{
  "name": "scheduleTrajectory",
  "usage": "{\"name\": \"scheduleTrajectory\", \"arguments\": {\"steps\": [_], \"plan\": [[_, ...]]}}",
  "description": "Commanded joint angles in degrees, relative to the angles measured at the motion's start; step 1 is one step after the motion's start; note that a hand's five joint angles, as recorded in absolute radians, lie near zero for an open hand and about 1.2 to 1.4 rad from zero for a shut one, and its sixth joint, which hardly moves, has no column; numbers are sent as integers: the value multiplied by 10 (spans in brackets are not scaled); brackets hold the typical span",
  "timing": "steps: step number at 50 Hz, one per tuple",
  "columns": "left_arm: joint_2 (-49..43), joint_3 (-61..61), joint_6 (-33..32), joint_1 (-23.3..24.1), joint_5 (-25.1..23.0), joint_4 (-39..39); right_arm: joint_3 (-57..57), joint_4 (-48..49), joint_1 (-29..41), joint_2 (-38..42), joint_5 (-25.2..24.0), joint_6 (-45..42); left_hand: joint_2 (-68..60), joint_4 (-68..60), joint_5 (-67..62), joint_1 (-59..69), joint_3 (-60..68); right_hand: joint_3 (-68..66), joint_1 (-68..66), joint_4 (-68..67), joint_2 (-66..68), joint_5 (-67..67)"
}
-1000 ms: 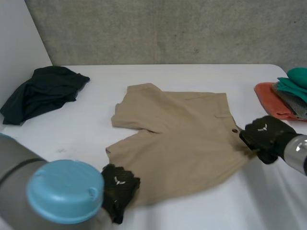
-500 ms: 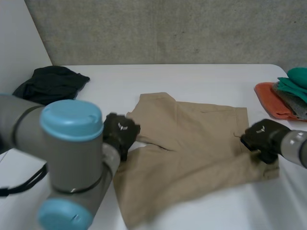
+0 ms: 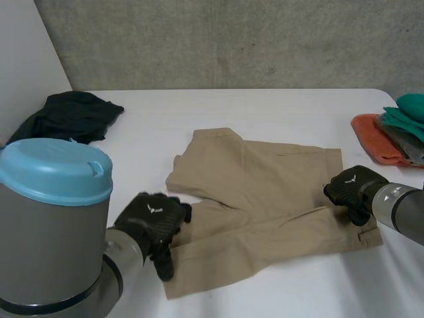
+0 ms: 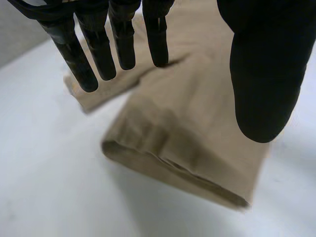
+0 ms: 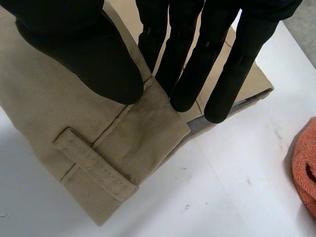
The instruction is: Fold the laundry.
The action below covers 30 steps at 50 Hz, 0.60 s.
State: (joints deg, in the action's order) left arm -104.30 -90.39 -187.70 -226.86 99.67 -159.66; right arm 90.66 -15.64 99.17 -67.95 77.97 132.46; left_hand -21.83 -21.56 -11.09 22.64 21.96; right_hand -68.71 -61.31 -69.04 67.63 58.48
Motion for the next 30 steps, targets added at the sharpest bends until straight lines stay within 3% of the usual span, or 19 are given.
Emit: {"name": "scheduleTrajectory", "arguments": {"steps": [1, 6, 14, 15, 20, 30], "plan": [[-26, -22, 1, -10, -18, -20, 9, 1, -2, -22, -3, 0, -3, -6, -11, -5, 2, -113, -187, -110, 124, 115], [-89, -18, -1, -22, -11, -76, 33, 1, -2, -54, -18, -3, -25, -28, -33, 17, 24, -113, -187, -110, 124, 115], [-133, 7, -2, -30, -11, -90, 52, 2, -2, -69, -56, 0, -138, -140, -145, 129, 136, -113, -187, -110, 124, 115], [-139, 11, -1, -29, -13, -90, 52, 2, -2, -69, -56, 0, -169, -172, -177, 161, 168, -113, -187, -110, 124, 115], [-154, 25, -2, -20, -14, -86, 50, 14, -1, -69, -56, 0, -581, -583, -588, 572, 579, -113, -187, -110, 124, 115], [-138, 79, -12, -23, -6, -98, 21, 30, -1, -66, -52, 2, -582, -584, -589, 574, 580, -113, -187, -110, 124, 115]]}}
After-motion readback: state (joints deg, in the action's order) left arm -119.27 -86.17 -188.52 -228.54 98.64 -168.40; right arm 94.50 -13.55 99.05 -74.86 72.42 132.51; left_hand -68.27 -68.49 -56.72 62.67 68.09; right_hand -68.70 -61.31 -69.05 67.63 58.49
